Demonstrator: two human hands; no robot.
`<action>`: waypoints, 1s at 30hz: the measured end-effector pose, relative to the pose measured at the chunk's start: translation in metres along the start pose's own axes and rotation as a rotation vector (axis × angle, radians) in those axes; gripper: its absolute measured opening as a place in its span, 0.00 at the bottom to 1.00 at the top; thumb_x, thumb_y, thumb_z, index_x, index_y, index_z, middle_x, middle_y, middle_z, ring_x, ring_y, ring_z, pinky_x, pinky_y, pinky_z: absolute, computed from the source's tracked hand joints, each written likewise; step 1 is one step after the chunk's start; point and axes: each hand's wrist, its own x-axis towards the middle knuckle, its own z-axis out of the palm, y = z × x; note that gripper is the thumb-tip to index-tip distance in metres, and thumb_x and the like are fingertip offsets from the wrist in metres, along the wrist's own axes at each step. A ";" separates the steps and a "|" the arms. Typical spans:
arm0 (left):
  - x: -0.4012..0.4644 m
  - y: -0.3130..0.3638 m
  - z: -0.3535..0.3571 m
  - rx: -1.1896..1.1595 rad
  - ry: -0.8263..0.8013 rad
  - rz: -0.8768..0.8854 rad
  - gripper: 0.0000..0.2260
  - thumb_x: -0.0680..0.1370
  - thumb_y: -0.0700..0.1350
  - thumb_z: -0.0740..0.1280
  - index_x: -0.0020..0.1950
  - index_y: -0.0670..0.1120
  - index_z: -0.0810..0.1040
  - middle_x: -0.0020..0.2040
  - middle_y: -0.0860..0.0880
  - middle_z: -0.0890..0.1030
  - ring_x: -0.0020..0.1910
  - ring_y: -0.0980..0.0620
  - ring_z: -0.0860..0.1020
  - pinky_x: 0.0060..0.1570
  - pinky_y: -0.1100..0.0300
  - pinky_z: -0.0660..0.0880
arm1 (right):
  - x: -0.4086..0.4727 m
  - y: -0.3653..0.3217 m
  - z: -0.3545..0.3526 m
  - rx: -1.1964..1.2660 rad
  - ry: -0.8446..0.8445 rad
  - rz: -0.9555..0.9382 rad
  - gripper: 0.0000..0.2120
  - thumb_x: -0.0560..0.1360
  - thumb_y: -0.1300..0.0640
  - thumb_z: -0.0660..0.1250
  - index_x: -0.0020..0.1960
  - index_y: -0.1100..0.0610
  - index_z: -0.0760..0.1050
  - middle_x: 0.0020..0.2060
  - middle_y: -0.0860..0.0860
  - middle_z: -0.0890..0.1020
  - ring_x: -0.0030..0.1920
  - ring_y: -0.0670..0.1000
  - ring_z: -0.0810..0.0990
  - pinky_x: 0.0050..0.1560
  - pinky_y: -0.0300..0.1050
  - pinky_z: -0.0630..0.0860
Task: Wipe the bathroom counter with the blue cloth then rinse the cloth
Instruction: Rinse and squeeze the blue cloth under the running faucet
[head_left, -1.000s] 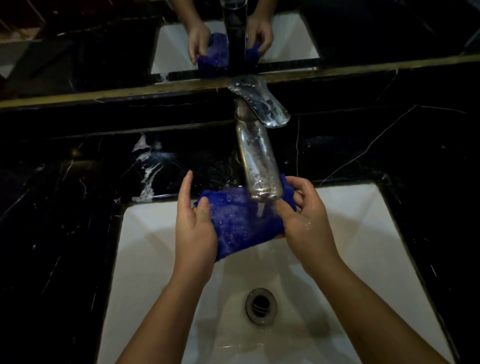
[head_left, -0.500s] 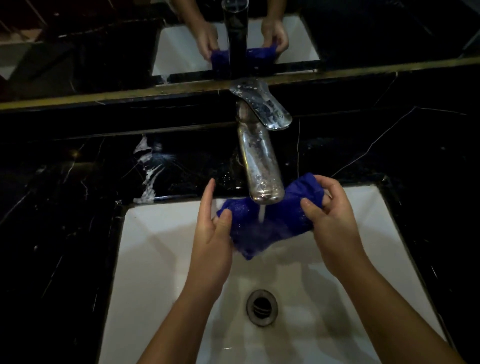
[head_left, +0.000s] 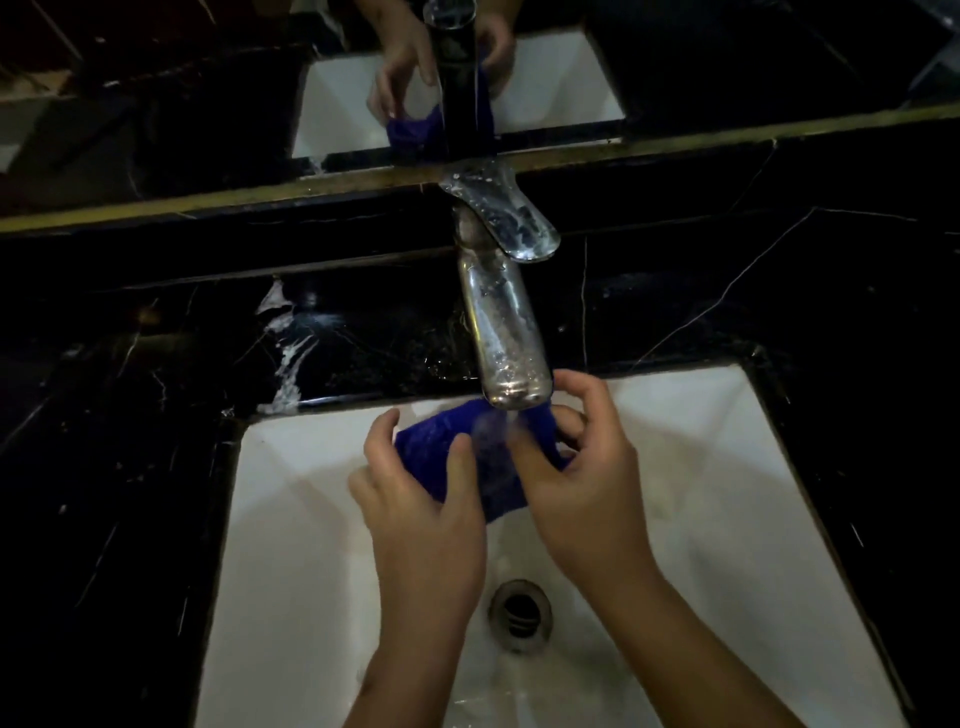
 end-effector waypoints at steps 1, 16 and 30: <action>-0.002 0.003 -0.002 0.047 0.024 0.014 0.26 0.79 0.58 0.66 0.75 0.61 0.61 0.63 0.51 0.65 0.59 0.49 0.75 0.55 0.54 0.76 | -0.001 -0.001 0.002 -0.028 -0.004 -0.029 0.16 0.78 0.61 0.71 0.63 0.52 0.72 0.46 0.49 0.87 0.44 0.44 0.86 0.40 0.36 0.81; 0.020 0.008 -0.001 -0.778 -0.190 -0.352 0.32 0.80 0.38 0.68 0.77 0.62 0.62 0.65 0.48 0.78 0.47 0.48 0.86 0.42 0.47 0.83 | -0.006 -0.001 -0.014 0.053 -0.106 0.119 0.21 0.79 0.69 0.64 0.63 0.47 0.70 0.45 0.53 0.87 0.43 0.49 0.86 0.42 0.39 0.81; 0.001 -0.011 0.010 -0.764 -0.011 -0.767 0.15 0.85 0.41 0.60 0.71 0.44 0.74 0.56 0.40 0.84 0.41 0.45 0.84 0.32 0.52 0.82 | 0.019 0.038 -0.026 0.224 -0.211 0.706 0.21 0.72 0.55 0.77 0.62 0.57 0.78 0.49 0.56 0.87 0.48 0.56 0.87 0.45 0.54 0.84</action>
